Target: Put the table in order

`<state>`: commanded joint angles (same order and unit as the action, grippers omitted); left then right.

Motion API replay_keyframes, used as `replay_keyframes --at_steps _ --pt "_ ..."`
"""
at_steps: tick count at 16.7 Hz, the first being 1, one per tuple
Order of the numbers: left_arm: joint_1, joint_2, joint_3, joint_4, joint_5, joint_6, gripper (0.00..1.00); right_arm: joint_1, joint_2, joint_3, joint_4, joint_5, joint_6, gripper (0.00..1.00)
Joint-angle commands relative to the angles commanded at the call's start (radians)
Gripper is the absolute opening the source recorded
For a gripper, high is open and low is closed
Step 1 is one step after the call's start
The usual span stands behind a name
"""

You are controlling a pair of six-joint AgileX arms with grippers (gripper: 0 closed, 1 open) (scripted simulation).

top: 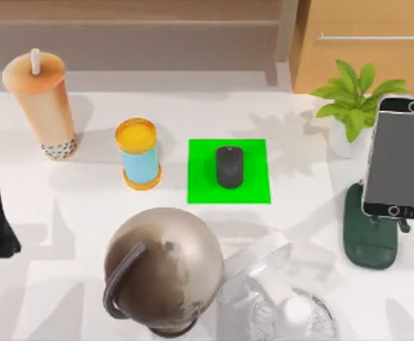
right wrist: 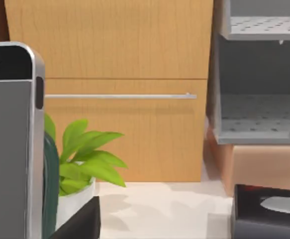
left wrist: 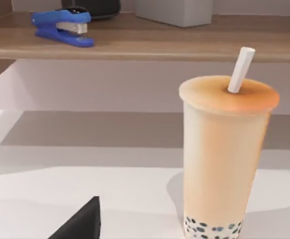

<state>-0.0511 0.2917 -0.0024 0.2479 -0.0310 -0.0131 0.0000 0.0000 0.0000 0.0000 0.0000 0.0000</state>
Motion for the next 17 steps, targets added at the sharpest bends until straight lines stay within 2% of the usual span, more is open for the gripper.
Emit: replay_keyframes --at_steps 3,11,14,17 --pt "-0.036 0.279 0.025 0.207 -0.022 -0.007 1.0 0.0 0.0 0.0 0.0 0.0 0.0 1.0" --pt "-0.101 1.206 0.197 0.747 -0.063 -0.012 1.0 0.0 0.0 0.0 0.0 0.0 0.0 1.0" --pt "-0.112 1.452 0.3 0.915 -0.072 -0.007 1.0 0.0 0.0 0.0 0.0 0.0 0.0 1.0" --pt "-0.116 1.606 0.399 1.055 -0.079 -0.002 1.0 0.0 0.0 0.0 0.0 0.0 0.0 1.0"
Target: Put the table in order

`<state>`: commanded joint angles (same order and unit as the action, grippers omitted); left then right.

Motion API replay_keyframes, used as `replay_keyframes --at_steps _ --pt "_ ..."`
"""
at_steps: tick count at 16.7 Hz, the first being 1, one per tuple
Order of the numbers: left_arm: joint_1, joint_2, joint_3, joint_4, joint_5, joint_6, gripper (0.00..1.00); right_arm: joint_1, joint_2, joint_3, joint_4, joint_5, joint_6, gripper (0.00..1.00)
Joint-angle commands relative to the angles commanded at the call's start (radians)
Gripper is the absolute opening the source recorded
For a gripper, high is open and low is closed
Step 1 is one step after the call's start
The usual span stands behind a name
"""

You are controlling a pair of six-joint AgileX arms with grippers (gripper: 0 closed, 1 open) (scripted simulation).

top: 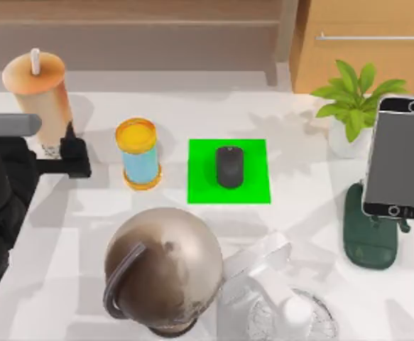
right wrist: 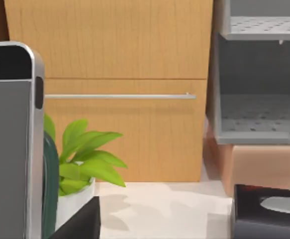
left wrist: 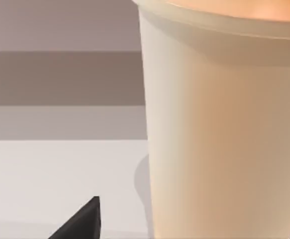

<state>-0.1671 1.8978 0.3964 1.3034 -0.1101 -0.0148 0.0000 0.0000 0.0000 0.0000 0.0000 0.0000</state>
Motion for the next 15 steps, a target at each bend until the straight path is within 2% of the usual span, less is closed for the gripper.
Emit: replay_keyframes --at_steps 4,10,15 --pt "0.003 0.073 0.075 0.096 -0.005 0.005 1.0 0.0 0.0 0.0 0.0 0.0 0.0 1.0" --pt "0.005 0.073 0.077 0.095 -0.004 0.005 1.0 0.0 0.0 0.0 0.0 0.0 0.0 1.0" --pt "0.012 0.126 0.169 0.057 0.005 0.005 1.0 0.0 0.0 0.0 0.0 0.0 0.0 1.0"
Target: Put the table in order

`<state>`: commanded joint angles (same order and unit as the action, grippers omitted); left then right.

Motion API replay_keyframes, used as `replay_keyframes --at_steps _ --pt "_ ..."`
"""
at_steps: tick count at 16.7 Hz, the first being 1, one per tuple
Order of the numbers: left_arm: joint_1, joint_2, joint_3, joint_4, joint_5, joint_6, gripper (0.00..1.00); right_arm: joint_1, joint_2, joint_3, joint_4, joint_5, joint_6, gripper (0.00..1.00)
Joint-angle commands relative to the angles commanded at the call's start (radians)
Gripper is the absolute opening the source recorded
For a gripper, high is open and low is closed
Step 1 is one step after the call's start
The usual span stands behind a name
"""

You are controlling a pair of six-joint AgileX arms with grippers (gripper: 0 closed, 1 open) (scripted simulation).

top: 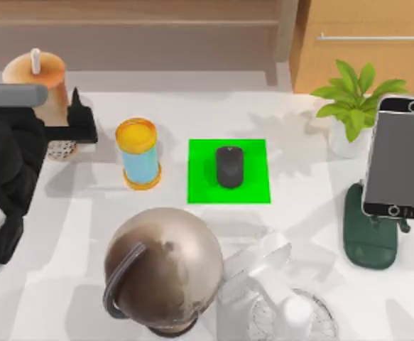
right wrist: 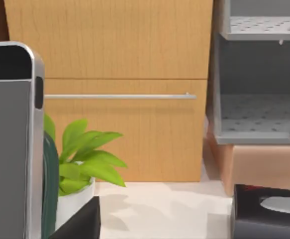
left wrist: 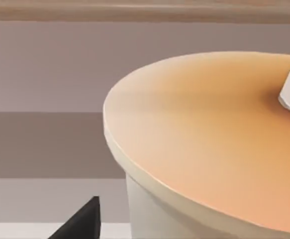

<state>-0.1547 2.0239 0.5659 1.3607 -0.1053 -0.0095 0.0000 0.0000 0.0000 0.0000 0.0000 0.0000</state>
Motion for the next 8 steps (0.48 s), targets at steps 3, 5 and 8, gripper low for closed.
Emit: replay_keyframes --at_steps 3,5,8 --pt "0.003 0.017 0.032 -0.014 0.003 0.0 1.0 0.0 0.0 0.0 0.0 0.0 0.0 1.0" --pt "0.003 0.017 0.032 -0.014 0.003 0.0 1.0 0.0 0.0 0.0 0.0 0.0 0.0 1.0" --pt "0.003 0.017 0.032 -0.014 0.003 0.0 0.85 0.0 0.0 0.0 0.0 0.0 0.0 1.0"
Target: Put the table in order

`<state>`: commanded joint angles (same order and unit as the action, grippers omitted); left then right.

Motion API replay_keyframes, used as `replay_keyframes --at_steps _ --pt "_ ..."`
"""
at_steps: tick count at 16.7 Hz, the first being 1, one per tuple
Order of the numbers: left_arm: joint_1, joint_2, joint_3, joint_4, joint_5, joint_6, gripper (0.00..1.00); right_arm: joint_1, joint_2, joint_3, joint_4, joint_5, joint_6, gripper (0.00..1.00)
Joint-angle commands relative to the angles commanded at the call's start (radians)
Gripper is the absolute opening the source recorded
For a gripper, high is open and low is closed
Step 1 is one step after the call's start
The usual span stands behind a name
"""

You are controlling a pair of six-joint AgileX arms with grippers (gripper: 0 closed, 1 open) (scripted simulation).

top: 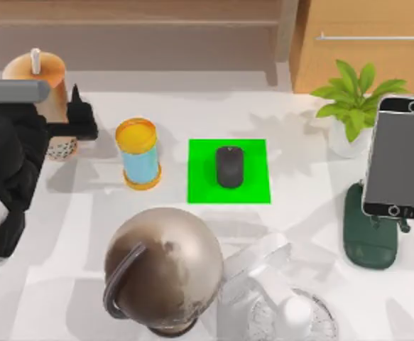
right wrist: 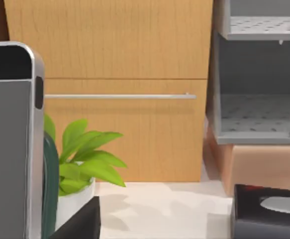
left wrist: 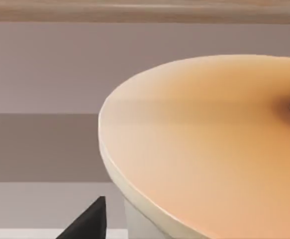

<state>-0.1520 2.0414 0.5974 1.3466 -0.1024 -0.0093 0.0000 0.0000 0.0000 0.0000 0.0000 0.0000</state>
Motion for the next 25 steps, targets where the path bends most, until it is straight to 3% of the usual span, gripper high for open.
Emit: replay_keyframes --at_steps 11,25 --pt "0.0 0.0 0.0 0.0 0.0 0.0 0.02 0.0 0.0 0.0 0.0 0.0 0.0 1.0" --pt "-0.001 -0.045 -0.001 -0.046 -0.001 0.002 0.0 0.0 0.0 0.0 0.0 0.0 0.0 1.0"
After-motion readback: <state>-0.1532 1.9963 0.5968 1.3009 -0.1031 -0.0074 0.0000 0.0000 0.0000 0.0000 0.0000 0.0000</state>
